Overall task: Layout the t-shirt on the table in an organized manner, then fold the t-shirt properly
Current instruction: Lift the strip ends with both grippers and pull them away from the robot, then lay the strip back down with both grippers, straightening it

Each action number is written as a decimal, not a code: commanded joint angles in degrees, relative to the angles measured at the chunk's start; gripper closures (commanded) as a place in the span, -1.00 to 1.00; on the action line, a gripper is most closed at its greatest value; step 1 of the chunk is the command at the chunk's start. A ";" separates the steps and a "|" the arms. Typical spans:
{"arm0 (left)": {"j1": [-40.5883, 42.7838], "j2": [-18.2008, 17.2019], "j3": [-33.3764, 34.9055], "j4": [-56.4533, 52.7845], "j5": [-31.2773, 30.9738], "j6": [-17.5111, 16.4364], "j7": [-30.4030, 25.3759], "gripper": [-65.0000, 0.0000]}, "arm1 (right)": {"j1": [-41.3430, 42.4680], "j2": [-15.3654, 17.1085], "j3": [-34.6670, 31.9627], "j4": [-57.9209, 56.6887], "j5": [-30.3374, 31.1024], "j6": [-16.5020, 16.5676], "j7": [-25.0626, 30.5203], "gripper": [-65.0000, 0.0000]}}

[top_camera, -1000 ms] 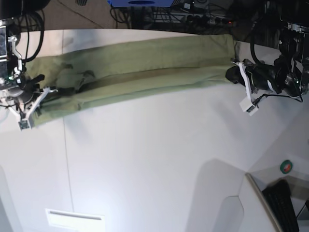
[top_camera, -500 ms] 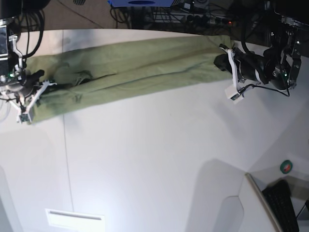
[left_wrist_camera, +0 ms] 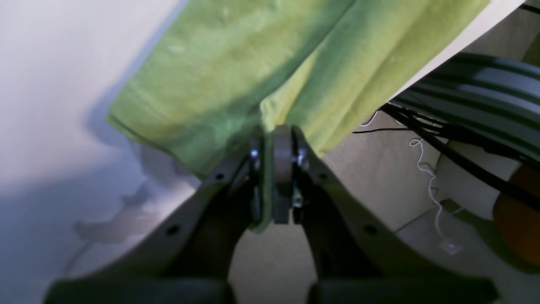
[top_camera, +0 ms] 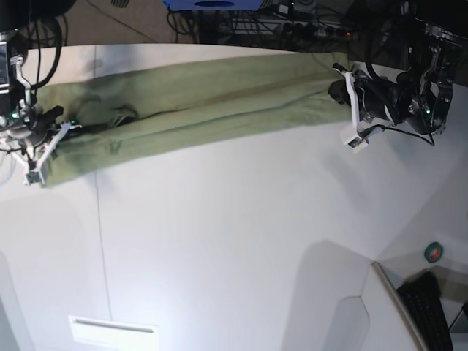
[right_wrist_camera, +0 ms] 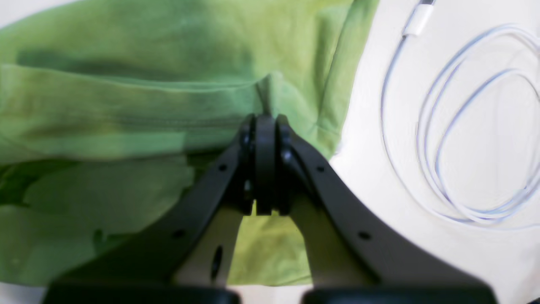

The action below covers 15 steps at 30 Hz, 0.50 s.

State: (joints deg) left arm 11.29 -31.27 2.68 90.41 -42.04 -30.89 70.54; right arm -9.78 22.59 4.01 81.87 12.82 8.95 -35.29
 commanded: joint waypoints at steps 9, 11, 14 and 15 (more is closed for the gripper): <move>-0.26 -0.87 -0.44 -1.58 0.15 -0.01 -0.08 1.00 | -0.28 0.75 0.34 -2.08 -0.47 -0.38 0.69 1.00; -0.26 -0.87 -0.44 -1.31 0.15 -0.01 -0.08 1.00 | -0.28 0.75 0.34 -2.08 -0.47 -0.38 0.69 1.00; -0.43 -0.78 -0.52 -1.22 0.15 -0.01 -0.08 1.00 | -0.28 0.75 0.34 -2.08 -0.47 -0.38 0.69 1.00; -0.43 -0.78 -0.52 -1.22 0.15 -0.01 0.01 1.00 | -0.28 0.66 0.69 -2.08 -0.47 -0.38 0.69 1.00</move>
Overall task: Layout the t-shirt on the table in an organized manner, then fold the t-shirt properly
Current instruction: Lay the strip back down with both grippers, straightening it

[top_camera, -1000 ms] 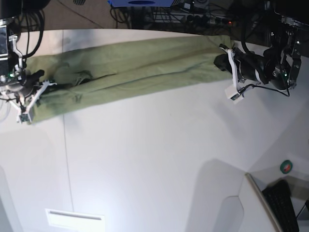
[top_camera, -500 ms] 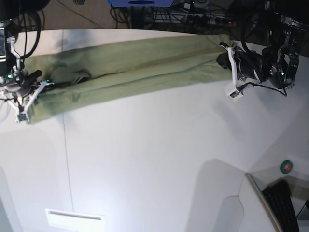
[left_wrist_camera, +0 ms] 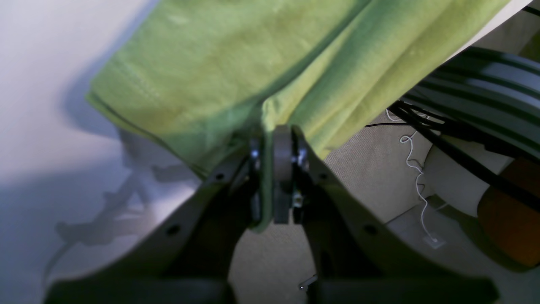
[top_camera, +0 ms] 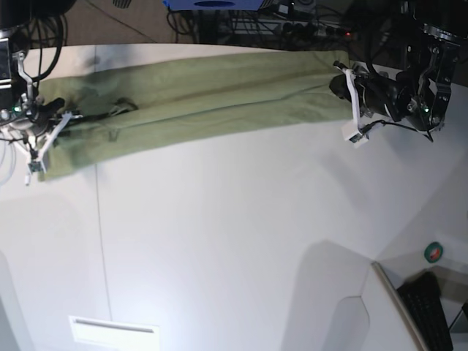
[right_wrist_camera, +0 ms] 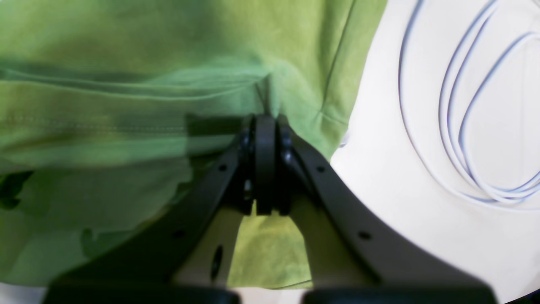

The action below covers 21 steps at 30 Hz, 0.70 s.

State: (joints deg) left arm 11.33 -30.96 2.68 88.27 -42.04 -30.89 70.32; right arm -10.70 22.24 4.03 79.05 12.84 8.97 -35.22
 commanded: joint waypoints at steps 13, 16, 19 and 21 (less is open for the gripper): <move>-0.83 -1.08 -1.23 0.92 0.06 -0.01 0.22 1.00 | 0.19 0.93 0.85 1.17 -0.40 -0.49 0.63 0.34; -0.92 -1.17 -1.31 1.01 0.06 -0.01 0.14 0.57 | 0.19 0.84 0.85 1.17 -0.40 -0.49 0.63 -0.08; -1.00 -1.17 -1.49 1.18 -0.11 -0.01 0.05 0.21 | 0.11 0.84 0.85 1.26 -0.40 -0.49 0.63 -0.35; -0.56 -1.17 -3.78 2.85 -0.20 -0.01 0.05 -0.02 | -0.69 0.84 1.73 1.61 -0.31 -0.49 0.72 -0.38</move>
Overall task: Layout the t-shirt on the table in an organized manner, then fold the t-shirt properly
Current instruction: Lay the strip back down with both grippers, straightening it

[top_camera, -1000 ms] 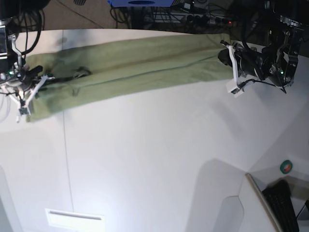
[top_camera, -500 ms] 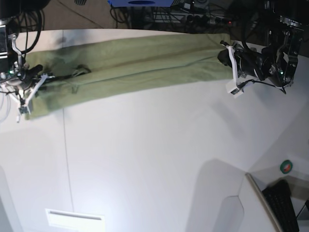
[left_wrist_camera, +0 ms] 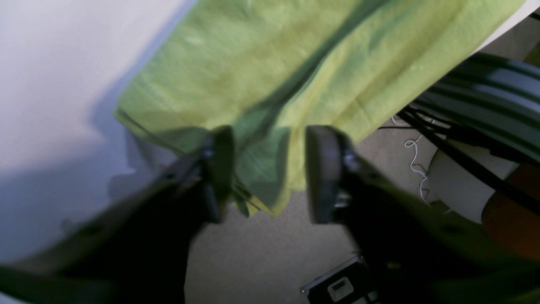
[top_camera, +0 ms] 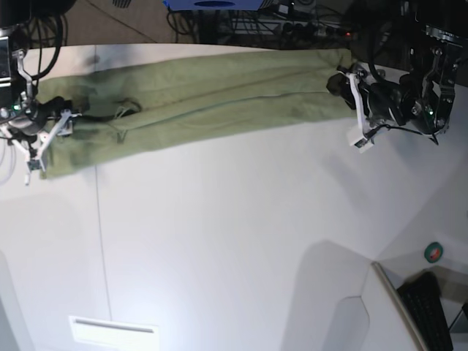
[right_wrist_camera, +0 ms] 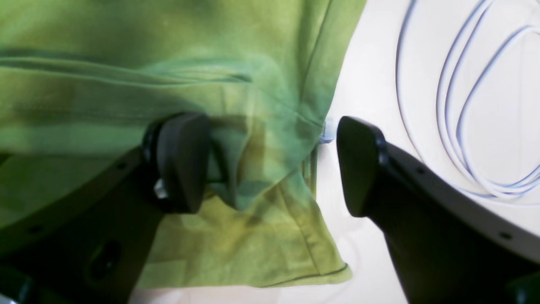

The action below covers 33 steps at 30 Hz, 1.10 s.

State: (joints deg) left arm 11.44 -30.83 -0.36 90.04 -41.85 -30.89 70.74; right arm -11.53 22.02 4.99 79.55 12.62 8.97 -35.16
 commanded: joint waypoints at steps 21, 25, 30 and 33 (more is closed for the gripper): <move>4.16 11.44 -17.09 13.56 -0.05 -0.09 3.50 1.00 | -3.02 -5.98 11.05 14.03 -0.27 -0.58 1.00 0.35; 5.13 14.79 -17.09 13.56 -0.05 -0.01 3.41 1.00 | -2.58 -8.17 10.79 13.68 -0.18 -0.58 1.00 1.00; 9.70 16.81 -16.47 13.30 0.04 -0.01 -4.41 1.00 | -1.17 -9.93 10.61 11.66 -0.18 -0.58 0.65 1.00; 12.07 16.81 -16.47 12.86 1.27 -0.01 -7.84 1.00 | 1.11 -9.76 10.61 6.65 -0.18 -0.49 0.65 1.00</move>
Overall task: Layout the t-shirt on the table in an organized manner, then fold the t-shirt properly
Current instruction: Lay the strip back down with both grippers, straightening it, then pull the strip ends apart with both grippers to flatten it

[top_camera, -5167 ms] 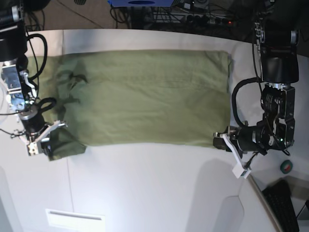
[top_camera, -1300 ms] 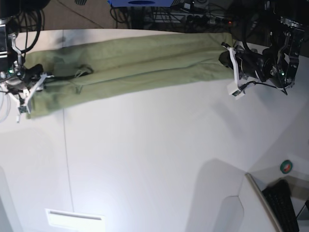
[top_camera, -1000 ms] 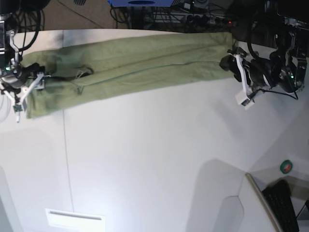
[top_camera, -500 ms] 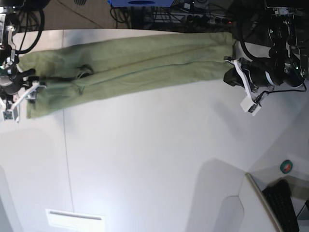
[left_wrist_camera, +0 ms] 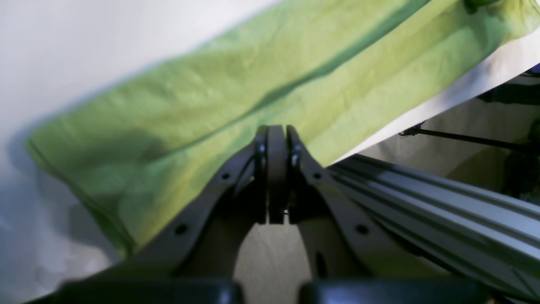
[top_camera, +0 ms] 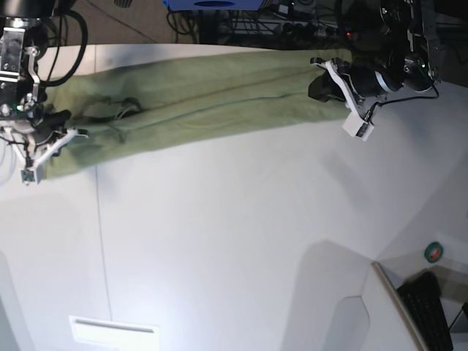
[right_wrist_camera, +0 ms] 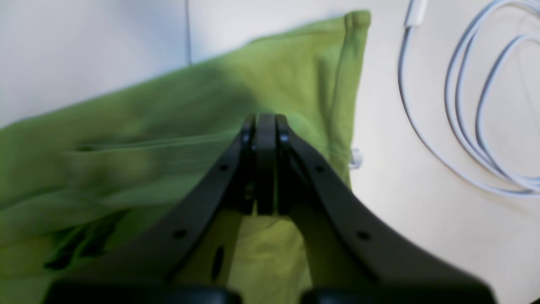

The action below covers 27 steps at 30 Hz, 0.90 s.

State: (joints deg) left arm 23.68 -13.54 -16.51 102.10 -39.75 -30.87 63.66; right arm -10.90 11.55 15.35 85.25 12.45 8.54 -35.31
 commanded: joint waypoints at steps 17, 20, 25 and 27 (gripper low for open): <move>-7.64 5.58 5.04 -18.90 24.05 -0.12 -6.03 1.00 | 4.17 0.80 0.16 -12.77 -0.10 -0.05 0.80 1.00; -10.89 5.32 4.86 -20.74 25.72 -0.12 -6.03 1.00 | 4.52 0.89 0.16 -12.77 -0.10 -0.23 0.80 1.00; -16.78 5.14 4.78 -23.38 28.71 -0.12 -6.03 1.00 | 5.75 0.54 0.25 -12.77 -0.10 -0.32 0.80 1.00; -19.15 5.14 4.78 -24.79 29.24 -0.20 -6.03 1.00 | 5.84 0.45 0.25 -12.77 -0.10 -0.40 0.80 1.00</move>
State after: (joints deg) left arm 4.64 -7.94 -11.60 77.06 -12.71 -32.10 56.75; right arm -5.58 11.20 15.38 71.88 12.19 8.36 -34.89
